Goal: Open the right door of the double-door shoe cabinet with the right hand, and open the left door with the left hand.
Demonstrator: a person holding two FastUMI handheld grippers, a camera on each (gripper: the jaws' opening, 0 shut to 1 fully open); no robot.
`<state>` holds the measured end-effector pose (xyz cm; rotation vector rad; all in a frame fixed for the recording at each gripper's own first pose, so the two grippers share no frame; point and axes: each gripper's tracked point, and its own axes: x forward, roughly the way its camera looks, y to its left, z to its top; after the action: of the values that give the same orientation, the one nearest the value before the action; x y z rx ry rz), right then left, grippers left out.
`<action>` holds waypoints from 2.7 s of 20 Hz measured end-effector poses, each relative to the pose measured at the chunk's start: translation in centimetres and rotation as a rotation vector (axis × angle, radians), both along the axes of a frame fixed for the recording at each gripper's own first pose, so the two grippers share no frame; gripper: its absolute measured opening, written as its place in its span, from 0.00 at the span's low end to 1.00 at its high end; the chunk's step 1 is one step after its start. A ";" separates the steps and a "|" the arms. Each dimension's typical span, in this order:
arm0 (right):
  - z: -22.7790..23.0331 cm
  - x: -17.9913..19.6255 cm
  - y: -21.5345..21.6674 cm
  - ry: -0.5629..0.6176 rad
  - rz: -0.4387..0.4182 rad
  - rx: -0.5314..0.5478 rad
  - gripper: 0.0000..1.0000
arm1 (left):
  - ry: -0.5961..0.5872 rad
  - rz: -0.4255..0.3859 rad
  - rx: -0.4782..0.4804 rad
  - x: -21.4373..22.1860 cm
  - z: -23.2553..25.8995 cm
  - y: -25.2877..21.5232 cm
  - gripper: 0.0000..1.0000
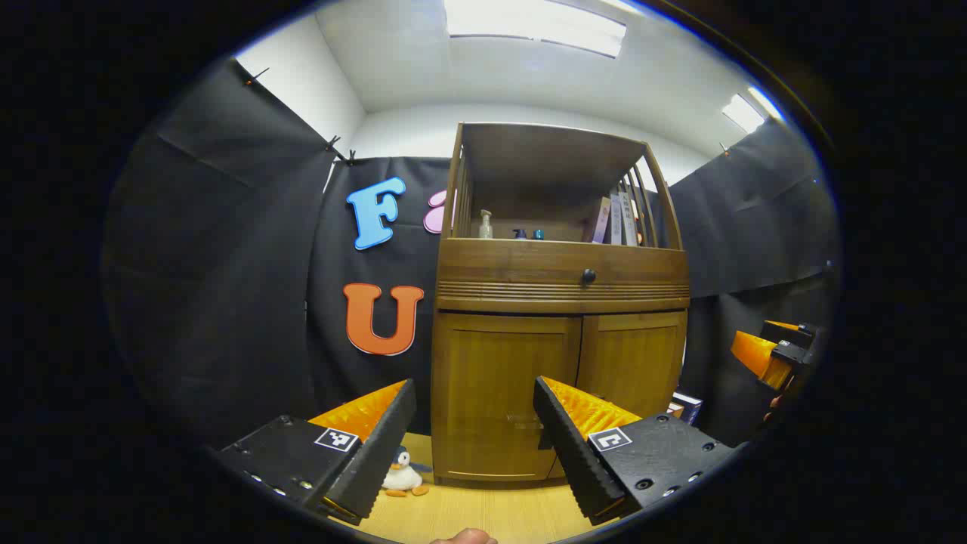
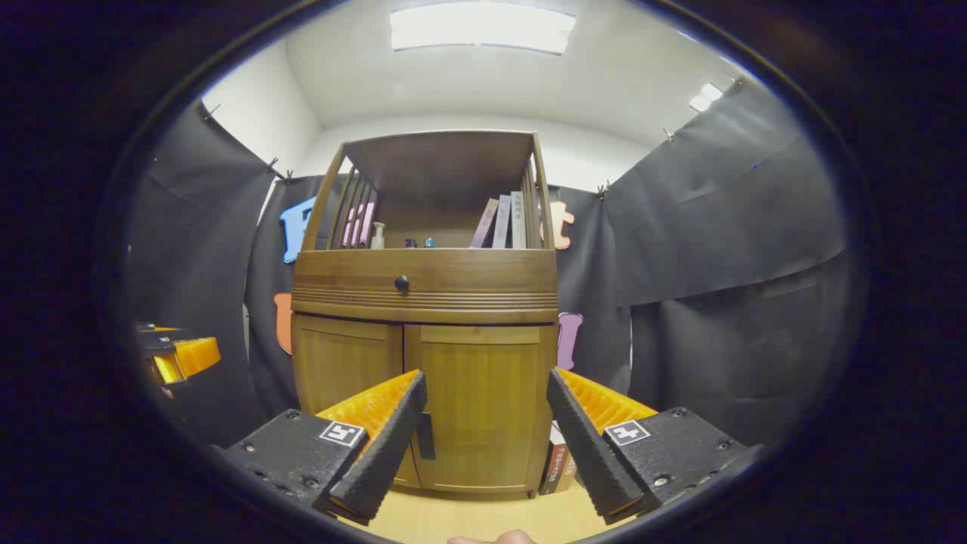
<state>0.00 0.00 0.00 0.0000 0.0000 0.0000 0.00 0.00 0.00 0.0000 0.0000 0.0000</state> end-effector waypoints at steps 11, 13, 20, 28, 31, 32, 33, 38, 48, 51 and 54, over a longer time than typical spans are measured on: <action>-1.6 4.1 1.8 0.063 0.147 0.019 1.00 | -0.022 0.105 0.002 -0.8 0.2 0.9 0.94; -1.7 5.1 2.4 0.068 0.158 0.025 1.00 | -0.037 0.123 0.013 -0.9 0.6 1.1 1.00; -4.1 7.3 3.8 0.105 0.180 0.022 1.00 | -0.068 0.180 0.039 -1.1 1.0 1.9 0.95; -8.5 9.6 5.7 0.191 0.201 0.023 1.00 | -0.056 0.258 0.024 -3.3 0.0 4.7 0.95; -10.3 10.6 6.7 0.234 0.208 0.029 1.00 | -0.036 0.282 0.015 -3.6 -0.6 5.5 0.95; -11.0 11.1 7.2 0.245 0.212 0.034 1.00 | -0.031 0.289 0.012 -3.9 -0.7 5.8 0.95; -11.7 11.4 7.5 0.260 0.213 0.036 1.00 | -0.027 0.297 0.010 -4.1 -0.9 6.1 0.95; -16.1 13.8 8.9 0.356 0.200 0.081 0.99 | -0.011 0.331 0.013 -4.9 -1.2 7.3 0.95; -22.3 19.8 9.6 0.437 0.155 0.086 0.75 | 0.009 0.430 0.033 -7.5 -1.7 10.7 0.95; -23.0 20.8 10.2 0.441 0.147 0.088 0.67 | 0.009 0.459 0.038 -8.3 -1.6 11.6 0.95; -24.0 21.6 10.4 0.450 0.123 0.069 0.64 | 0.005 0.487 0.034 -9.0 -1.4 12.4 0.95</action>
<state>21.61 10.37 -23.99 0.0690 0.4504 0.1234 -8.99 12.37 -1.45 0.0335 0.0048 0.4870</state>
